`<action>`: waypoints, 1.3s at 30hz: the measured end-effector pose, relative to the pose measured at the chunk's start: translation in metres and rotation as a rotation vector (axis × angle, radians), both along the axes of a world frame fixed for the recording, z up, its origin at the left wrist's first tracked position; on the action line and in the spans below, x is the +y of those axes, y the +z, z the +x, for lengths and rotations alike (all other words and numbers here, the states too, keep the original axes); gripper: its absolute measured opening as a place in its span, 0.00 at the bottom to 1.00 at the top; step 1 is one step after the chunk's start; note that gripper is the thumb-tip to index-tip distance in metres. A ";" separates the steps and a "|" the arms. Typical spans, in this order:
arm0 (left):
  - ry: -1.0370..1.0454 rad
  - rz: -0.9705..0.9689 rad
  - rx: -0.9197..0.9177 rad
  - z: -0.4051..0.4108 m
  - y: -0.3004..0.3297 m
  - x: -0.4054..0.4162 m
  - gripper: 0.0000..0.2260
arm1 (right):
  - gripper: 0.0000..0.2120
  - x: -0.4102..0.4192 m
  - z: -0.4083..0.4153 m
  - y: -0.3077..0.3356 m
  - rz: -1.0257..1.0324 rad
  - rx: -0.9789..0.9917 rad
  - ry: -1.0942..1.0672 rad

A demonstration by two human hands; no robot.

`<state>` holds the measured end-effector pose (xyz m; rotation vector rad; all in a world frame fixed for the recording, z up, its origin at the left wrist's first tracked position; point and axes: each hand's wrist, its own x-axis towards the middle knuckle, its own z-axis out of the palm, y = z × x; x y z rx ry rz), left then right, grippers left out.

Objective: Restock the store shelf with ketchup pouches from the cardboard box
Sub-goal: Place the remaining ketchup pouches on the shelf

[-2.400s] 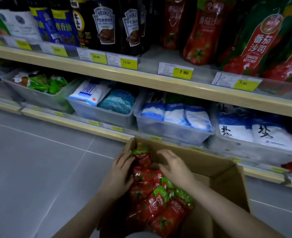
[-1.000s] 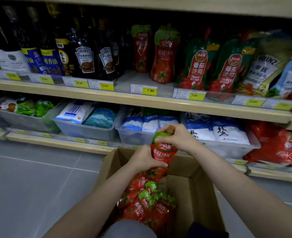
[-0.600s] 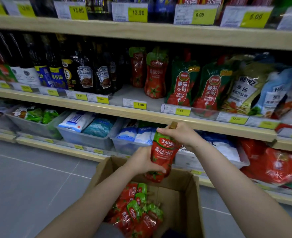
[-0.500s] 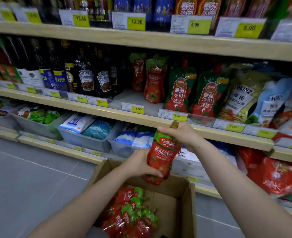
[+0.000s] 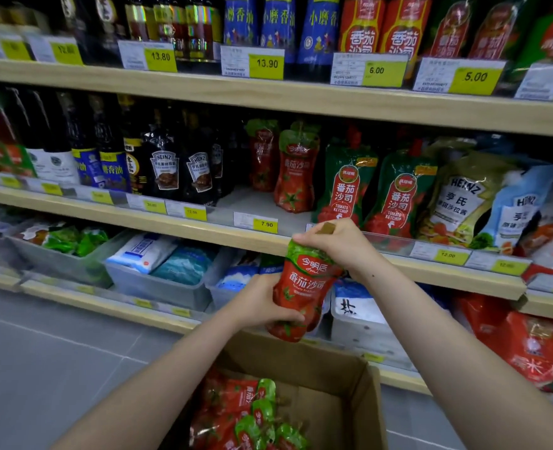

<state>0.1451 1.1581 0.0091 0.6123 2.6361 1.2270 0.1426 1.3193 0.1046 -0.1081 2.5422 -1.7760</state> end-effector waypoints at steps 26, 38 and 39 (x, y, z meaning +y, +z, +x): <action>-0.231 0.277 -0.017 -0.083 0.037 -0.079 0.20 | 0.09 -0.083 0.010 -0.003 -0.007 -0.071 -0.298; -0.020 0.393 0.363 -0.140 0.121 -0.035 0.19 | 0.10 -0.055 -0.052 0.064 0.088 0.439 -0.363; 0.012 0.350 0.362 -0.146 0.118 -0.034 0.19 | 0.10 -0.056 -0.058 0.060 0.076 0.443 -0.363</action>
